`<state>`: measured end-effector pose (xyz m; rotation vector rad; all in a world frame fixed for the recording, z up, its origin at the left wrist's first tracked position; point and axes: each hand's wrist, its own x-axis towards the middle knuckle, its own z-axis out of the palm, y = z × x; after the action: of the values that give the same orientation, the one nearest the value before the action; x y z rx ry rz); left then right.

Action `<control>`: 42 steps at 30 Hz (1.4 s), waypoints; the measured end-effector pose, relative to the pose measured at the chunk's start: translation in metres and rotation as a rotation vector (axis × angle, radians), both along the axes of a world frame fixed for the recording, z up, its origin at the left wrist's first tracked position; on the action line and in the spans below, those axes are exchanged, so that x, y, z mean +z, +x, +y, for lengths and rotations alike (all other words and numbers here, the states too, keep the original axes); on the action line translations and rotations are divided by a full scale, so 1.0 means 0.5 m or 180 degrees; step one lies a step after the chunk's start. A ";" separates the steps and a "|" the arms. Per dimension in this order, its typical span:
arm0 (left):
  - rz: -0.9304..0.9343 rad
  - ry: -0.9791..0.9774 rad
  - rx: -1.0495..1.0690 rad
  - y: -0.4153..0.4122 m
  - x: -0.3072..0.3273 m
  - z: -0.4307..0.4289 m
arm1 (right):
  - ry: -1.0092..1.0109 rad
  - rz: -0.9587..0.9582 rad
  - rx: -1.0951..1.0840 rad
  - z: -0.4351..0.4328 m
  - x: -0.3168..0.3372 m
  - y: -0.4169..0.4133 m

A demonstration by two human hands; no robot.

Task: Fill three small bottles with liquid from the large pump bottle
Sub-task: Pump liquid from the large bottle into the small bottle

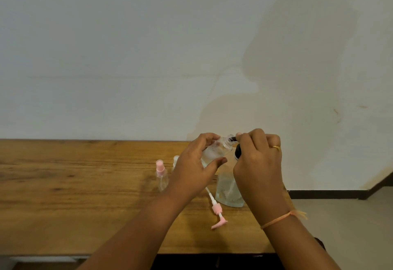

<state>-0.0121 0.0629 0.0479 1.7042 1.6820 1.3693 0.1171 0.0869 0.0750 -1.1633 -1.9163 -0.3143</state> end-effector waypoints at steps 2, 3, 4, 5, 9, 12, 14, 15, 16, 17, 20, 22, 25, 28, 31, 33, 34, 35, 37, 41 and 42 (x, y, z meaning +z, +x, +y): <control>0.0000 -0.0007 0.0025 -0.001 -0.001 -0.002 | -0.0017 0.0006 -0.0014 0.002 -0.003 -0.001; -0.0008 -0.0017 0.0040 -0.002 -0.001 -0.002 | -0.0021 0.0031 -0.0021 0.002 -0.002 -0.001; -0.0016 -0.0030 0.0051 -0.002 -0.001 -0.002 | -0.0021 0.0059 -0.0025 0.002 -0.001 -0.001; -0.0027 -0.0036 0.0052 -0.002 -0.001 -0.001 | -0.0023 0.0086 -0.0034 0.002 0.000 0.000; -0.0052 -0.0037 0.0032 0.000 -0.002 0.001 | -0.0084 0.0164 -0.0058 0.002 0.006 0.007; -0.0071 -0.0032 0.0036 0.001 -0.001 0.001 | -0.0082 0.0130 -0.0077 0.004 0.012 0.009; -0.0056 -0.0010 0.0058 -0.001 0.000 0.001 | -0.0052 0.0095 -0.0067 0.002 0.011 0.004; -0.0037 -0.0025 0.0065 -0.002 0.001 0.000 | -0.0022 0.0070 -0.0053 0.000 0.009 0.002; -0.0004 -0.0045 0.0070 -0.003 0.001 -0.001 | 0.0013 0.0046 -0.0038 -0.001 0.004 0.000; 0.0039 -0.0053 0.0075 -0.004 0.002 -0.002 | 0.0046 0.0027 -0.0032 -0.001 0.000 -0.001; 0.0090 -0.0052 0.0093 -0.007 0.001 -0.004 | 0.0046 0.0017 -0.0057 0.001 -0.009 -0.002; 0.0078 -0.0049 0.0095 -0.006 0.001 -0.003 | 0.0056 0.0085 -0.0036 0.000 -0.008 0.000; 0.0085 0.0030 0.0093 -0.003 0.001 0.001 | 0.0051 0.0179 -0.0008 -0.001 0.000 0.000; 0.0074 0.0139 0.0092 0.000 0.002 0.001 | -0.0003 0.0155 -0.0002 -0.001 0.007 0.004; 0.0058 0.0263 0.0094 -0.001 0.005 -0.001 | 0.0009 0.0107 -0.0008 -0.002 0.013 0.004; 0.0078 0.0292 0.0112 -0.004 0.005 -0.001 | 0.0066 0.0053 -0.0002 -0.005 0.007 -0.003; 0.0103 0.0287 0.0117 -0.005 0.004 -0.001 | 0.0094 0.0022 0.0001 -0.004 0.001 -0.005; 0.0126 0.0284 0.0115 -0.007 0.004 -0.002 | 0.0117 -0.0002 -0.0009 -0.001 -0.006 -0.006; 0.0129 0.0276 0.0109 -0.009 0.003 -0.003 | 0.0117 0.0004 -0.0060 0.007 -0.017 -0.003; 0.0068 0.0297 0.0082 -0.006 0.009 -0.004 | 0.0114 0.0141 -0.0018 0.004 -0.021 0.000; 0.0054 0.0333 0.0061 -0.005 0.011 -0.004 | 0.0127 0.0186 0.0011 0.003 -0.019 0.000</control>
<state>-0.0144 0.0611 0.0534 1.7653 1.6666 1.4794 0.1172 0.0882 0.0655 -1.1309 -1.8532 -0.3119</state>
